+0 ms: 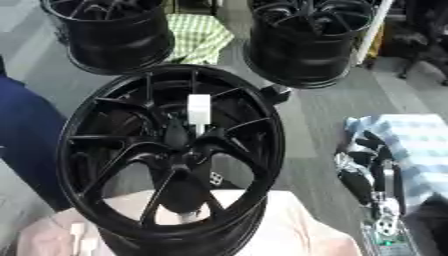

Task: Pull the pin out of the wheel hub.

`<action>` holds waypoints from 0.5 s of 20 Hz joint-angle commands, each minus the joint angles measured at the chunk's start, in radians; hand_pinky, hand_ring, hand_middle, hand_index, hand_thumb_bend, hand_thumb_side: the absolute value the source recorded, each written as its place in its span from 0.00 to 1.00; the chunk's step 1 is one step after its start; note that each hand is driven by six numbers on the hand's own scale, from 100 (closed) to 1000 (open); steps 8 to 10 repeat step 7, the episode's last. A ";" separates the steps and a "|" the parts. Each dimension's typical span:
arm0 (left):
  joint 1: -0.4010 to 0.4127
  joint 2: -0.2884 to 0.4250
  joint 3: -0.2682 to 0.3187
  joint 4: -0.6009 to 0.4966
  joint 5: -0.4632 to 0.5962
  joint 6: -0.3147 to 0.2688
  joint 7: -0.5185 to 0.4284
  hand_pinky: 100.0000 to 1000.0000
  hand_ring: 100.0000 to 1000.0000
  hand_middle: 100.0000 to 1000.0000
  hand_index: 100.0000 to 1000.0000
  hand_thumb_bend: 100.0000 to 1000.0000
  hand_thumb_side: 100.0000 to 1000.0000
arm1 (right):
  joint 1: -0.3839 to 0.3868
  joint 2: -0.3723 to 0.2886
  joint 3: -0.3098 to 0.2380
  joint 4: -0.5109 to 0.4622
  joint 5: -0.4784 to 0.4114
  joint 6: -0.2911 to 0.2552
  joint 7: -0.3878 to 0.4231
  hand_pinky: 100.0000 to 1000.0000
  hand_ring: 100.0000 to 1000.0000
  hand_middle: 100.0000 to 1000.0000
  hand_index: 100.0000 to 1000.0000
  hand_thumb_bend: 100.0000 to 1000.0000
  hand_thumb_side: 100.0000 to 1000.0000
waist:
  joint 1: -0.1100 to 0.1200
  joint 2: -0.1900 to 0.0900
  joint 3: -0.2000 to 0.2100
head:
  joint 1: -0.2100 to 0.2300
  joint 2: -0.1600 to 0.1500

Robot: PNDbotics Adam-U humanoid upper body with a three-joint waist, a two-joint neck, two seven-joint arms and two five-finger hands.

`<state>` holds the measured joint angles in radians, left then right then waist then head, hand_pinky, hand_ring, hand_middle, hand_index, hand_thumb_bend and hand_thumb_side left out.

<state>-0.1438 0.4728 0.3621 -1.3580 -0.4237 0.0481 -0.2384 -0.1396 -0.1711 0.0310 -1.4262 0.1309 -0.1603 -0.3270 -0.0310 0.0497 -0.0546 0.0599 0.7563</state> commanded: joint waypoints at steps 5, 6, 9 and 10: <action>0.022 -0.164 0.067 -0.195 0.120 0.085 0.120 0.72 0.60 0.61 0.79 0.27 0.53 | -0.010 -0.006 -0.001 -0.012 -0.005 -0.004 0.002 0.69 0.62 0.71 0.86 0.16 0.23 | 0.002 -0.003 0.005 | 0.003 -0.020; 0.031 -0.189 0.059 -0.219 0.136 0.098 0.136 0.72 0.60 0.61 0.79 0.27 0.53 | -0.009 -0.007 -0.001 -0.011 -0.005 -0.004 0.002 0.69 0.62 0.71 0.86 0.16 0.23 | 0.004 -0.003 0.004 | 0.003 -0.019; 0.038 -0.217 0.049 -0.241 0.153 0.108 0.153 0.71 0.59 0.60 0.79 0.26 0.53 | -0.008 -0.008 -0.002 -0.011 -0.006 -0.004 0.001 0.69 0.62 0.71 0.86 0.16 0.23 | 0.006 -0.003 0.004 | 0.002 -0.018; 0.038 -0.217 0.049 -0.241 0.153 0.108 0.153 0.71 0.59 0.60 0.79 0.26 0.53 | -0.008 -0.008 -0.002 -0.011 -0.006 -0.004 0.001 0.69 0.62 0.71 0.86 0.16 0.23 | 0.006 -0.003 0.004 | 0.002 -0.018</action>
